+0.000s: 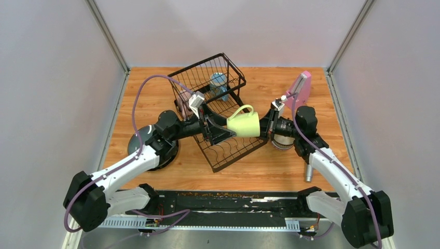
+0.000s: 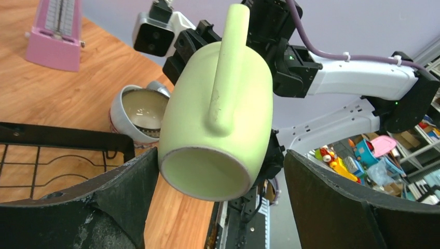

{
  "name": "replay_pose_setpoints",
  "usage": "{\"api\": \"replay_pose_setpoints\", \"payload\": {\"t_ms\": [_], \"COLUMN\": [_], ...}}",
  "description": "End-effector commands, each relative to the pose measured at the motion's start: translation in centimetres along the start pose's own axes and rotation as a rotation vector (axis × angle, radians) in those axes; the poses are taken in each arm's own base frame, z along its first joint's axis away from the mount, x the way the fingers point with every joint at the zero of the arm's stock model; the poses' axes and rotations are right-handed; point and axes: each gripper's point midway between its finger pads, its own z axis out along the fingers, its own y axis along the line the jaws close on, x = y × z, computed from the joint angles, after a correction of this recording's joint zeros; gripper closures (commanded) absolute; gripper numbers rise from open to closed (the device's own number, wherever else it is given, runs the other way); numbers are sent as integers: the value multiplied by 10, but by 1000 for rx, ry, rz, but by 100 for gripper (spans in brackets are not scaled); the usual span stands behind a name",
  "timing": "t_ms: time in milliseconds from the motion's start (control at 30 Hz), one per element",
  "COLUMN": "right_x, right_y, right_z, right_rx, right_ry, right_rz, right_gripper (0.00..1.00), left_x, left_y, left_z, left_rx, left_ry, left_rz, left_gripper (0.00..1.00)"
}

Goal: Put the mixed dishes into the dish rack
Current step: Pick up the cup at the center of the board.

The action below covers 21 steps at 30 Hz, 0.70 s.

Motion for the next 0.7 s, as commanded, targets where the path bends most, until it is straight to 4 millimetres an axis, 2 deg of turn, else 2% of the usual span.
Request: {"api": "replay_pose_setpoints", "payload": {"t_ms": [0, 67, 133, 167, 200, 333, 367, 433, 467, 533, 567, 667], "right_x": [5, 3, 3, 2, 2, 3, 4, 6, 6, 5, 4, 4], "right_y": [35, 34, 33, 32, 32, 28, 28, 28, 28, 28, 27, 26], "right_z": [2, 4, 5, 5, 5, 7, 8, 8, 8, 9, 9, 8], "right_rx": [-95, -81, -82, -87, -90, -87, -89, -95, -94, -84, -80, -74], "right_ry": [61, 58, 51, 46, 47, 83, 91, 107, 110, 103, 96, 87], "right_rz": [-18, -23, -29, -28, -25, -2, 2, 5, 6, 5, 2, 3], "right_gripper": [100, 100, 100, 100, 100, 100, 100, 100, 100, 100, 100, 100], "left_x": [-7, -14, -19, -15, -16, -13, -11, -10, -9, -6, -6, -4], "left_y": [-25, -28, -30, -26, -26, -24, -23, -24, -24, -25, -26, -24], "left_z": [12, 14, 16, 17, 18, 17, 17, 17, 18, 19, 19, 21], "left_rx": [94, 106, 113, 103, 99, 96, 95, 102, 104, 111, 116, 114], "left_ry": [16, -13, -21, -1, 5, -7, -7, -4, 0, 8, 11, 16], "left_rz": [41, 46, 61, 51, 57, 39, 33, 26, 23, 22, 22, 16], "left_gripper": [6, 8, 14, 17, 24, 43, 44, 32, 24, 20, 20, 37]}}
